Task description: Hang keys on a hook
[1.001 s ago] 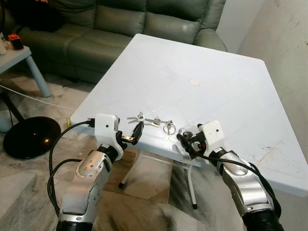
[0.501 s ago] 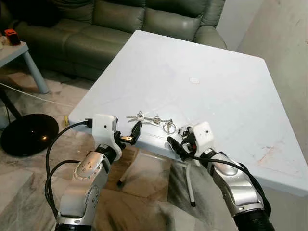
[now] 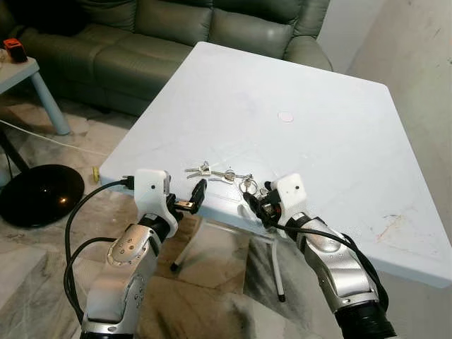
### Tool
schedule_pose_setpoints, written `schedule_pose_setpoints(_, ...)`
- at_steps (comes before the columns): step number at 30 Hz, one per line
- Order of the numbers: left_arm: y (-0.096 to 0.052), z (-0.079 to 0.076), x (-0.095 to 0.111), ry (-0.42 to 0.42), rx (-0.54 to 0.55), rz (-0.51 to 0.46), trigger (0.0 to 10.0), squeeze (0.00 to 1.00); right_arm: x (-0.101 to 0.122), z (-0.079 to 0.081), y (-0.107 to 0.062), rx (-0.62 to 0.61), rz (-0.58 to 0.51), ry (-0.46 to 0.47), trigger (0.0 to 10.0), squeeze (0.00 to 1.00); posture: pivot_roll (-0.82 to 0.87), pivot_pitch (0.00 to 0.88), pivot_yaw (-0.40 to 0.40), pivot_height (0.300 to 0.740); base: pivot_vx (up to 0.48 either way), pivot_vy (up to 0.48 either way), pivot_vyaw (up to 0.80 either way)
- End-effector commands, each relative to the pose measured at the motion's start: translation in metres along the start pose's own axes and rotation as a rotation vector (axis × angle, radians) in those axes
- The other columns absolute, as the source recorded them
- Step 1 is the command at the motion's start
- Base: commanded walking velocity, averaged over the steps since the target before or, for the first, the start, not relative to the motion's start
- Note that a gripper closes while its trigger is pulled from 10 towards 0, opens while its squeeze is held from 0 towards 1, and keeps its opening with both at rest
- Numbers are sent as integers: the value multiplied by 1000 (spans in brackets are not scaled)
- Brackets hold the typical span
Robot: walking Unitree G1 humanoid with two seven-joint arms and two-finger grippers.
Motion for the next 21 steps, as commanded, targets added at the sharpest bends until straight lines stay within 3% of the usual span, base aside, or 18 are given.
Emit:
schedule_pose_setpoints(1,-2,-2,0,3,1,7,10000,0,-2,-3,1,-24,17,-19,10000,0,210,131,-148,740,0,0,0)
schedule_pose_setpoints(6,-2,-1,0,3,5,7,10000,0,-1,-6,2,-52,10,-52,10000,0,214,132,-151,740,0,0,0)
schedule_pose_setpoints(7,-2,-1,1,3,7,7,10000,0,-2,-6,2,-58,13,-59,5490,0,217,134,-153,740,0,0,0)
schedule_pose_setpoints(9,-2,-1,1,3,9,8,10000,0,-2,-7,2,-66,15,-68,5490,0,217,134,-153,740,0,0,0)
schedule_pose_setpoints(11,-2,-1,1,4,11,7,10000,0,-2,-7,2,-67,13,-70,2510,0,217,134,-153,740,0,0,0)
schedule_pose_setpoints(13,-2,-1,1,2,14,7,10000,0,-3,-8,3,-59,15,-58,2039,0,217,134,-155,740,0,0,0)
schedule_pose_setpoints(14,-2,-1,1,2,14,7,10000,0,-3,-8,2,-59,15,-60,3176,0,217,134,-154,740,0,0,0)
schedule_pose_setpoints(18,-2,-1,1,1,14,8,10000,0,-4,-9,2,-53,14,-52,3725,0,217,134,-154,740,0,0,0)
schedule_pose_setpoints(19,-2,-1,1,0,15,8,10000,0,-5,-9,1,-32,22,-44,7373,0,215,134,-154,740,0,0,0)
schedule_pose_setpoints(20,-2,-1,1,0,16,7,10000,0,-4,-9,0,13,19,-9,10000,0,215,133,-154,740,0,0,0)
schedule_pose_setpoints(21,-2,-1,1,-1,15,6,10000,0,-4,-9,0,17,18,-6,10000,0,215,133,-154,740,0,0,0)
Point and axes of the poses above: a point about 5 cm out from each wrist's last joint towards the gripper, its own y axis pointing out of the wrist towards the gripper, its own x axis along the axis of the wrist's last joint, z = x × y, the point moved 2 cm from there along y, pointing out of the wrist towards the gripper, and after that the axes turned 10 degrees about y, right-handed, at the moved point
